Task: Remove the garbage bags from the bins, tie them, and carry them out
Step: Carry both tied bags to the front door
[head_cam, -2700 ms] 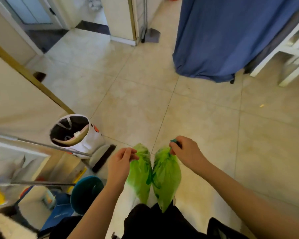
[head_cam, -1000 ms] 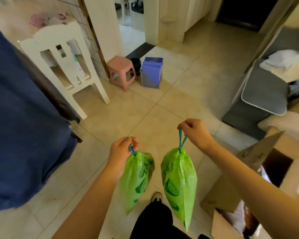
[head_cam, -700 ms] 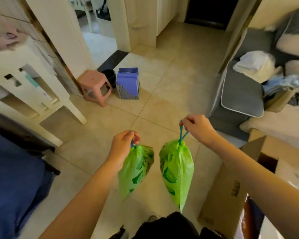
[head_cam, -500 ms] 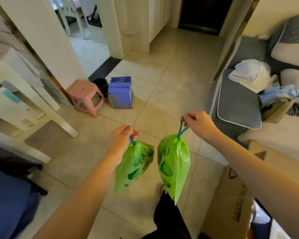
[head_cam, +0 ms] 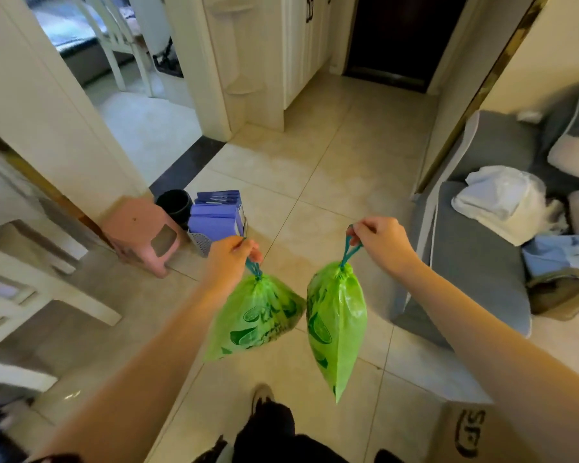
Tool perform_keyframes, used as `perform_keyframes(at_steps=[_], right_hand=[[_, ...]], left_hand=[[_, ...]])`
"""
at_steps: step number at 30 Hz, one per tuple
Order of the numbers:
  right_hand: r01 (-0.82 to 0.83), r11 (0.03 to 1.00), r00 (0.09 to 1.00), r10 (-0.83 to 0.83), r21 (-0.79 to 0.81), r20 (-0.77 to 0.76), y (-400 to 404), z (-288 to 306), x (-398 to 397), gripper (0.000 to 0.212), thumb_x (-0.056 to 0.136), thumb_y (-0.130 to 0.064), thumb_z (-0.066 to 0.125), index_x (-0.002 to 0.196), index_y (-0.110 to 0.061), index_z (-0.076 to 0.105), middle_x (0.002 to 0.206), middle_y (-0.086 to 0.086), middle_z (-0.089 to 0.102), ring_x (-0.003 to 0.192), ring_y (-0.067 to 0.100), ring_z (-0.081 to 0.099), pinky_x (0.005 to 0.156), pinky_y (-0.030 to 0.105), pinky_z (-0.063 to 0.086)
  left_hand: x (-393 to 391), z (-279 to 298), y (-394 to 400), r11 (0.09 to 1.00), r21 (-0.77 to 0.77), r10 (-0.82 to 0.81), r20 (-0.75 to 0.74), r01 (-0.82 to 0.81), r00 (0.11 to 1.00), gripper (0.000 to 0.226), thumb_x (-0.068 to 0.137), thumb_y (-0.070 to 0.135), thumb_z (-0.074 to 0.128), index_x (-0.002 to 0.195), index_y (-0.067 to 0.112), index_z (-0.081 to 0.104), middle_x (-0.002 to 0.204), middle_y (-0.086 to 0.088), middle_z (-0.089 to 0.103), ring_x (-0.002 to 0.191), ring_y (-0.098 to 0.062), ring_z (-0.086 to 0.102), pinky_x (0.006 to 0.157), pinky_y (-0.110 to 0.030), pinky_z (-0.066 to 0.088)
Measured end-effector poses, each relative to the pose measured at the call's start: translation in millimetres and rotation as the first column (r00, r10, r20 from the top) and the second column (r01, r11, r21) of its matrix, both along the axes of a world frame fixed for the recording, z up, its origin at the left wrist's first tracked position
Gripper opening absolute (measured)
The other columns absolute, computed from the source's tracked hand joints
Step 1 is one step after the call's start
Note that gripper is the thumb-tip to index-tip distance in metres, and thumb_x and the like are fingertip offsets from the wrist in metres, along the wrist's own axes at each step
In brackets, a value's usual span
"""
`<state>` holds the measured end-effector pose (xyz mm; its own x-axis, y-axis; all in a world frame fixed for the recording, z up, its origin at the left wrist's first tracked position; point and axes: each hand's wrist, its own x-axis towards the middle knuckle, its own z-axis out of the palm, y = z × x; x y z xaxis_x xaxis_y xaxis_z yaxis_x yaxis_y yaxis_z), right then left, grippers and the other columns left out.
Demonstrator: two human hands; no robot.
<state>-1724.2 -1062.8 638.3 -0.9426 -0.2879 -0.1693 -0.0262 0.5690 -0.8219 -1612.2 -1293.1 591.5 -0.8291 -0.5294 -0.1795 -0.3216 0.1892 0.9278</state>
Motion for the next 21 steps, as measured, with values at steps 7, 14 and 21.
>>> perform_keyframes(at_steps=[7,14,21], right_hand=[[0.137,0.99,0.991,-0.137,-0.023,-0.001,-55.3,-11.9,-138.7,0.024,0.091,-0.012,0.049,0.081,-0.01,0.071,0.068,-0.005,0.066,0.065,-0.003,0.061,0.058,0.003,0.041],[0.266,0.964,0.963,-0.266,-0.005,0.029,-98.7,-11.4,-270.7,0.019,0.089,-0.016,0.058,0.077,-0.005,0.068,0.069,-0.003,0.065,0.078,0.02,0.062,0.076,0.034,0.05],[0.282,0.959,0.959,-0.283,0.029,0.02,-120.2,-17.1,-402.1,0.019,0.089,-0.018,0.059,0.078,-0.006,0.068,0.068,0.0,0.066,0.078,0.022,0.064,0.075,0.034,0.049]], left_hand=[[-147.4,-13.8,-53.7,0.991,0.13,-0.044,0.039,0.039,0.998,0.027,0.095,0.014,0.054,0.071,0.017,0.067,0.057,0.004,0.071,0.077,-0.03,0.07,0.078,-0.044,0.056],[-287.4,-2.0,-103.8,0.987,0.103,-0.129,0.042,0.124,0.991,0.025,0.097,0.014,0.05,0.082,0.006,0.068,0.065,-0.001,0.069,0.061,-0.004,0.065,0.063,-0.019,0.049],[-439.6,-7.5,-128.4,0.973,0.09,-0.221,0.078,0.213,0.972,0.026,0.096,0.012,0.047,0.078,0.02,0.064,0.072,0.0,0.071,0.079,-0.021,0.069,0.087,-0.043,0.055]])
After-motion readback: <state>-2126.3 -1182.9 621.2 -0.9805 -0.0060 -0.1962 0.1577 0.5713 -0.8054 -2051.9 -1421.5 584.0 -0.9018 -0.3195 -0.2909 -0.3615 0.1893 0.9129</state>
